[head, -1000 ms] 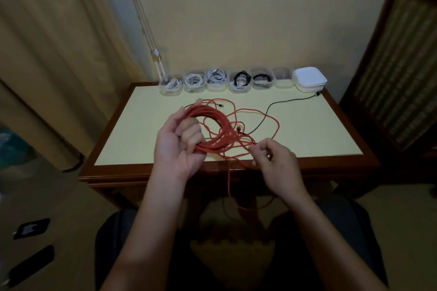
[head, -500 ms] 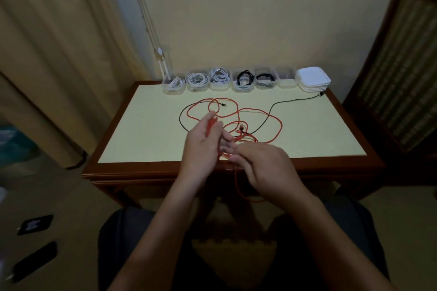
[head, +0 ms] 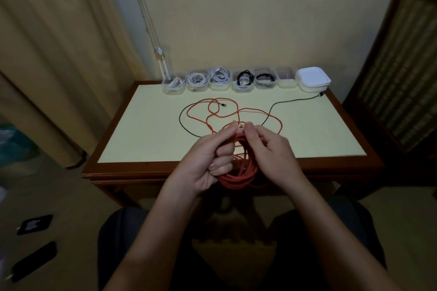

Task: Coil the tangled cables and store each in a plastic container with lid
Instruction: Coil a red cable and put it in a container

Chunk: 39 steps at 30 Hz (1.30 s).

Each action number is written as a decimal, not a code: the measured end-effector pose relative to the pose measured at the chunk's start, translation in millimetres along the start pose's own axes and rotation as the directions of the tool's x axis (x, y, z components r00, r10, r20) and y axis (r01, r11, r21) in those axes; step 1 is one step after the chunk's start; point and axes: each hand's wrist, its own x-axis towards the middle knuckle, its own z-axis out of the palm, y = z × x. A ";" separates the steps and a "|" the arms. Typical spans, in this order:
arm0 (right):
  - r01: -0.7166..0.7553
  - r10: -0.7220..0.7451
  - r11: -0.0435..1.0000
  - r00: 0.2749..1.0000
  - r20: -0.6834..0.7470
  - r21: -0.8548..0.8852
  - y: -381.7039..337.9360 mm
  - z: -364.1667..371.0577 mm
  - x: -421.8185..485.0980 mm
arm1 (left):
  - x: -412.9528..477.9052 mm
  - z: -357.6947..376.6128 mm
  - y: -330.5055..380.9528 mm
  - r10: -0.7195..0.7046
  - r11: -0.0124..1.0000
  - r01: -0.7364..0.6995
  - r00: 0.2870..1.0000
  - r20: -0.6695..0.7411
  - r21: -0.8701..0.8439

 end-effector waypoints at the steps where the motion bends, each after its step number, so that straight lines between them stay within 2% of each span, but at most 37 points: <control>1: -0.023 0.020 0.999 0.998 0.056 0.039 -1.4 1.7 -0.4 | 0.0 -1.6 0.0 0.012 1.000 -0.012 1.000 0.011 -0.003; 3: -0.048 0.035 0.993 0.992 0.121 0.106 -3.9 4.5 0.0 | 0.0 -2.9 -0.7 0.041 0.998 -0.040 0.999 -0.009 0.044; 7: 0.006 -0.013 0.997 0.997 0.079 0.082 -1.6 8.4 4.6 | 1.7 -3.5 -1.3 0.109 0.967 -0.077 0.987 -0.119 0.241; 9: 0.003 -0.012 0.995 0.996 0.093 0.095 -1.8 9.6 6.6 | 2.6 -4.5 -0.6 0.122 0.955 -0.082 0.985 -0.125 0.287; 11: -0.027 0.009 0.988 0.993 0.119 0.149 -3.4 10.4 9.2 | 3.9 -8.2 2.4 0.131 0.970 -0.105 0.986 -0.106 0.221; 13: -0.015 -0.002 0.989 0.994 0.113 0.148 0.0 10.1 11.6 | 5.1 -17.0 9.4 0.146 0.988 -0.137 0.980 -0.132 0.075; 16: -0.019 0.013 0.998 0.995 0.102 0.059 17.0 7.3 9.5 | 3.8 -38.9 21.2 0.133 0.964 -0.172 0.972 -0.192 -0.205; 18: -0.056 0.063 0.997 0.987 0.150 -0.051 35.9 8.6 9.2 | -0.4 -53.5 27.4 0.128 0.925 -0.196 0.967 -0.220 -0.326; 20: -0.077 0.116 0.975 0.976 0.185 -0.207 57.9 13.3 10.2 | -2.9 -62.1 30.1 0.128 0.910 -0.216 0.959 -0.255 -0.354; 24: -0.172 0.244 0.901 0.960 0.136 -0.400 91.0 28.7 17.3 | -2.0 -67.8 28.4 0.119 0.892 -0.223 0.955 -0.272 -0.394; 25: -0.245 0.332 0.874 0.932 0.148 -0.419 95.8 31.1 20.1 | -1.0 -69.8 27.1 0.111 0.886 -0.221 0.954 -0.277 -0.408; 27: -0.509 0.576 0.807 0.790 0.211 -0.299 98.7 34.3 29.0 | 1.9 -73.8 24.4 0.083 0.877 -0.210 0.952 -0.295 -0.432; 28: -0.662 0.668 0.738 0.690 0.277 -0.130 97.8 34.1 35.0 | 3.7 -75.1 23.3 0.071 0.874 -0.203 0.952 -0.299 -0.441; 29: -0.777 0.709 0.624 0.608 0.359 0.084 95.2 32.6 43.1 | 5.1 -75.0 22.4 0.061 0.871 -0.196 0.953 -0.296 -0.450; 30: -0.823 0.703 0.487 0.568 0.428 0.293 92.3 30.2 53.3 | 6.5 -74.5 21.7 0.055 0.870 -0.191 0.954 -0.295 -0.455; 31: -0.804 0.670 0.366 0.577 0.467 0.468 87.2 26.5 64.7 | 7.7 -73.6 22.1 0.054 0.869 -0.190 0.954 -0.295 -0.456; 32: -0.750 0.623 0.288 0.619 0.478 0.596 80.1 22.6 76.8 | 8.6 -72.9 23.2 0.057 0.868 -0.195 0.953 -0.298 -0.457; 33: -0.682 0.568 0.267 0.682 0.460 0.681 69.7 17.3 90.4 | 9.5 -72.4 24.8 0.062 0.865 -0.201 0.952 -0.299 -0.460; 36: -0.409 0.341 0.401 0.897 0.281 0.819 15.5 -7.3 132.1 | 11.0 -71.3 35.5 0.097 0.851 -0.227 0.954 -0.284 -0.473; 38: -0.206 0.184 0.490 0.974 0.131 0.847 -28.9 -30.0 148.4 | 11.2 -70.8 45.8 0.133 0.842 -0.258 0.951 -0.280 -0.473; 39: -0.116 0.113 0.572 0.992 0.062 0.812 -47.6 -40.8 152.2 | 11.0 -69.9 50.8 0.151 0.837 -0.273 0.948 -0.280 -0.474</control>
